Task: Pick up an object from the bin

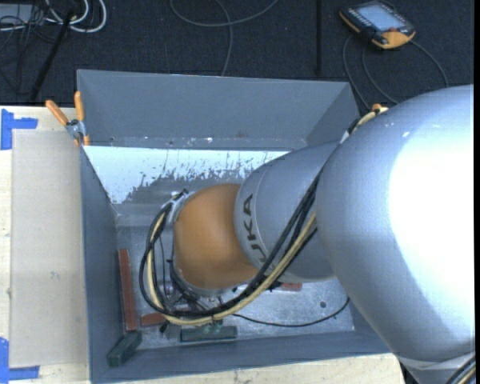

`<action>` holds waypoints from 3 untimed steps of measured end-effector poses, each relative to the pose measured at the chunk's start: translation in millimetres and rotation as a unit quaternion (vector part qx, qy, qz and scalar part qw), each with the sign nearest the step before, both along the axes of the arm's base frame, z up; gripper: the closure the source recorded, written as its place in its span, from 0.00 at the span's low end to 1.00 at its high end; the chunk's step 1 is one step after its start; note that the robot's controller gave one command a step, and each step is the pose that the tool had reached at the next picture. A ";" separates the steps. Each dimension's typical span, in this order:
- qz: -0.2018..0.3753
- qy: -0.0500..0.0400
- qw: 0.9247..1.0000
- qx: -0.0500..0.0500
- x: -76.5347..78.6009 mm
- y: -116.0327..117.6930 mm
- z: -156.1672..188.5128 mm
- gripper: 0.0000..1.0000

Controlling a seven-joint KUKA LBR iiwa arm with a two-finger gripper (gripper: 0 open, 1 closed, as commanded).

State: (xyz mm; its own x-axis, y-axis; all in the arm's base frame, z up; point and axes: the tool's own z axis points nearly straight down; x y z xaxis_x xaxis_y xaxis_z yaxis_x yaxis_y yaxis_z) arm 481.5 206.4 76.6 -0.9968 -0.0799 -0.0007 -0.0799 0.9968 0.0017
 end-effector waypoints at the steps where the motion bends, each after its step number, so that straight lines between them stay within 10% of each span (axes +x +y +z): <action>1: -0.001 0.000 1.000 0.000 0.1 -0.1 0.0 1.00; 3: -0.009 0.001 1.000 -0.001 -3.8 -7.7 88.6 1.00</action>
Offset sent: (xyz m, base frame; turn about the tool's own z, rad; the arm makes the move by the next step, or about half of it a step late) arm 0.0138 0.0151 0.0789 0.0055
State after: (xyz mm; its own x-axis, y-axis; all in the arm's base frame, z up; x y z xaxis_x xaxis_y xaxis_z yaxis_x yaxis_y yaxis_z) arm 477.7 198.7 165.2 -0.9980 -0.0627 0.0016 -0.0627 0.9980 -0.0004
